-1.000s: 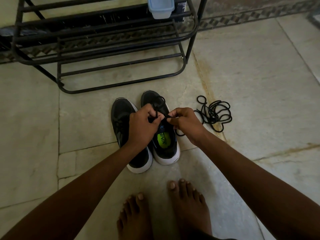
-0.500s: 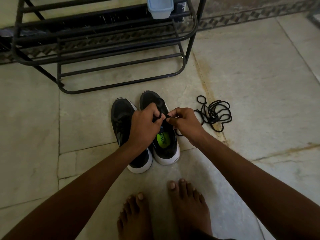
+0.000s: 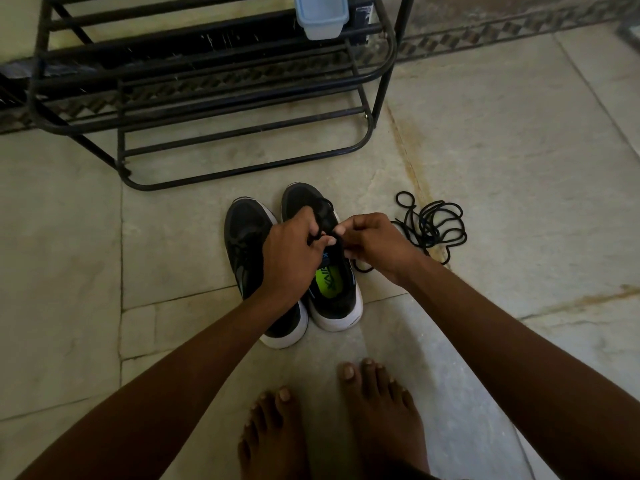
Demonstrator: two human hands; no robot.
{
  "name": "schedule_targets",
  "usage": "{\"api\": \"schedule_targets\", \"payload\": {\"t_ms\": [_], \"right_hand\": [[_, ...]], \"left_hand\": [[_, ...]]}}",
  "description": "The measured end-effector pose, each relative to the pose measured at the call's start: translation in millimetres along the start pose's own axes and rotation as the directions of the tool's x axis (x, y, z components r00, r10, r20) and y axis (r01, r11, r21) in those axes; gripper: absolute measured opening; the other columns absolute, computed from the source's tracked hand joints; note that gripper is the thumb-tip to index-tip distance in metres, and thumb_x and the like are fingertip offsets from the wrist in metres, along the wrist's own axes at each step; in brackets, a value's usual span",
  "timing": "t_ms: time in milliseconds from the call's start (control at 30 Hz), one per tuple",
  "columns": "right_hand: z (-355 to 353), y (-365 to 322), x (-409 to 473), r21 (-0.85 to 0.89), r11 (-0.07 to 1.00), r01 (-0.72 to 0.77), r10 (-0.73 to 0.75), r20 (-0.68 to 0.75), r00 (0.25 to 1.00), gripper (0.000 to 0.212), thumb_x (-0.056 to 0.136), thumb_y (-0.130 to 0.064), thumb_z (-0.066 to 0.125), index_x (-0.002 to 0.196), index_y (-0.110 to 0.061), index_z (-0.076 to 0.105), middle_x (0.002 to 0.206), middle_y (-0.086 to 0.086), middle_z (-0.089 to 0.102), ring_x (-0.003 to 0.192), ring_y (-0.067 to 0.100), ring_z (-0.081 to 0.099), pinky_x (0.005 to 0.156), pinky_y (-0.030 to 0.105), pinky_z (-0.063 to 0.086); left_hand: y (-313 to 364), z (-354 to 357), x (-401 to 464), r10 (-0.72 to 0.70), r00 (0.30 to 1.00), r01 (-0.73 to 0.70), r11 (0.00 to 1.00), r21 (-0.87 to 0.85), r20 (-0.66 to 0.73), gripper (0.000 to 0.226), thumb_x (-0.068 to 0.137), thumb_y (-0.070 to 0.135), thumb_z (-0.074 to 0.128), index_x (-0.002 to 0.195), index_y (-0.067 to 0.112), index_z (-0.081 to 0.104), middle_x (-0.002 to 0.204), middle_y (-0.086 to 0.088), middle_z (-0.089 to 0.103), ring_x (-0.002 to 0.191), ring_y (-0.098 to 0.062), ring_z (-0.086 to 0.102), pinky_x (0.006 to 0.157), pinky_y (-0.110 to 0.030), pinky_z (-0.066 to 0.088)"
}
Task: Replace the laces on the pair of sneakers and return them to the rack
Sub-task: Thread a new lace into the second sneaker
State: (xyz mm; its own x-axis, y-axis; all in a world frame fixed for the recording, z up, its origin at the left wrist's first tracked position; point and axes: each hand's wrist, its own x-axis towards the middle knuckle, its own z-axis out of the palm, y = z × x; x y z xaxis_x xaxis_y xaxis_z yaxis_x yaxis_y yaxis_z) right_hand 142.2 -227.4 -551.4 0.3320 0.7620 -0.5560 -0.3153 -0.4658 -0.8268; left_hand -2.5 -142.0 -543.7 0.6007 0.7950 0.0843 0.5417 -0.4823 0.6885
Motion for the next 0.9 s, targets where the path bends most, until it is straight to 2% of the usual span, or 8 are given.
{"api": "schedule_targets", "payload": {"t_ms": [167,300,433,533,633,733,833,900], "right_hand": [[6,-7,1,-0.125,0.992,-0.003,0.0,-0.025,1.0,0.009,0.1,-0.01,0.059,0.094,-0.008,0.066,0.088,0.01,0.066,0.083,0.019,0.063,0.068,0.028,0.053],[14,-5,0,-0.207,0.964,0.167,-0.214,-0.23,0.949,0.01,0.099,-0.003,0.051,0.094,-0.003,0.06,0.095,0.016,0.07,0.089,0.03,0.068,0.078,0.035,0.056],[9,-18,-11,0.299,0.923,0.242,-0.183,-0.211,0.96,0.016,0.108,-0.004,0.035,0.099,-0.009,0.048,0.09,0.016,0.071,0.093,0.031,0.072,0.091,0.037,0.056],[-6,-30,-17,0.453,0.873,0.179,-0.122,-0.153,0.981,0.018,0.106,-0.002,0.036,0.094,-0.011,0.047,0.065,0.007,0.05,0.057,0.022,0.052,0.064,0.041,0.051],[-22,-35,-18,-0.073,0.965,0.253,-0.262,-0.149,0.954,0.017,0.102,-0.009,0.052,0.085,-0.01,0.055,0.054,-0.005,0.039,0.047,0.01,0.034,0.051,0.027,0.033],[-36,-37,-15,-0.788,0.535,0.304,-0.374,0.101,0.922,0.02,0.09,-0.037,0.074,0.085,-0.018,0.07,0.056,-0.011,0.053,0.046,0.002,0.046,0.052,0.016,0.035],[-37,-37,-17,-0.928,0.227,0.296,-0.267,0.233,0.935,0.017,0.088,-0.031,0.075,0.097,-0.017,0.08,0.075,-0.005,0.062,0.066,0.012,0.058,0.062,0.023,0.039],[-32,-40,-19,-0.862,0.377,0.339,-0.371,0.195,0.908,0.013,0.091,-0.024,0.072,0.091,-0.013,0.08,0.075,-0.005,0.055,0.072,0.021,0.061,0.062,0.022,0.038]], "left_hand": [[-9,-2,0,0.0,0.999,0.003,0.997,-0.08,0.046,0.036,0.081,0.023,0.086,0.078,0.018,0.05,0.075,0.0,0.068,0.071,-0.014,0.069,0.064,-0.042,0.059],[-5,-4,-7,-0.011,0.997,0.013,1.0,-0.026,0.075,0.032,0.077,0.026,0.086,0.092,0.023,0.058,0.087,0.011,0.065,0.081,-0.007,0.062,0.069,-0.028,0.056],[-4,-3,-14,-0.051,0.992,0.06,0.995,-0.076,0.115,0.043,0.072,0.011,0.082,0.103,0.025,0.056,0.094,0.014,0.062,0.085,-0.005,0.058,0.07,-0.025,0.054],[2,-2,-17,-0.098,0.993,0.106,0.986,-0.128,0.07,0.045,0.074,0.003,0.081,0.105,0.023,0.055,0.098,0.009,0.06,0.083,-0.006,0.057,0.068,-0.013,0.046],[5,-2,-21,-0.098,0.995,0.096,0.984,-0.149,-0.006,0.045,0.074,0.0,0.08,0.105,0.02,0.054,0.105,0.004,0.056,0.086,-0.008,0.057,0.072,-0.008,0.045],[5,-5,-24,-0.117,0.992,0.11,0.984,-0.14,-0.042,0.045,0.074,-0.002,0.078,0.104,0.02,0.052,0.102,0.001,0.055,0.087,-0.009,0.056,0.074,-0.006,0.044],[5,-5,-26,-0.116,0.992,0.11,0.987,-0.121,-0.047,0.039,0.078,-0.003,0.077,0.103,0.018,0.055,0.099,-0.001,0.056,0.084,-0.006,0.055,0.074,-0.005,0.044],[5,-4,-26,-0.111,0.993,0.106,0.989,-0.1,-0.039,0.035,0.08,-0.001,0.076,0.105,0.015,0.058,0.097,0.0,0.057,0.083,-0.004,0.055,0.074,-0.004,0.043]]}}
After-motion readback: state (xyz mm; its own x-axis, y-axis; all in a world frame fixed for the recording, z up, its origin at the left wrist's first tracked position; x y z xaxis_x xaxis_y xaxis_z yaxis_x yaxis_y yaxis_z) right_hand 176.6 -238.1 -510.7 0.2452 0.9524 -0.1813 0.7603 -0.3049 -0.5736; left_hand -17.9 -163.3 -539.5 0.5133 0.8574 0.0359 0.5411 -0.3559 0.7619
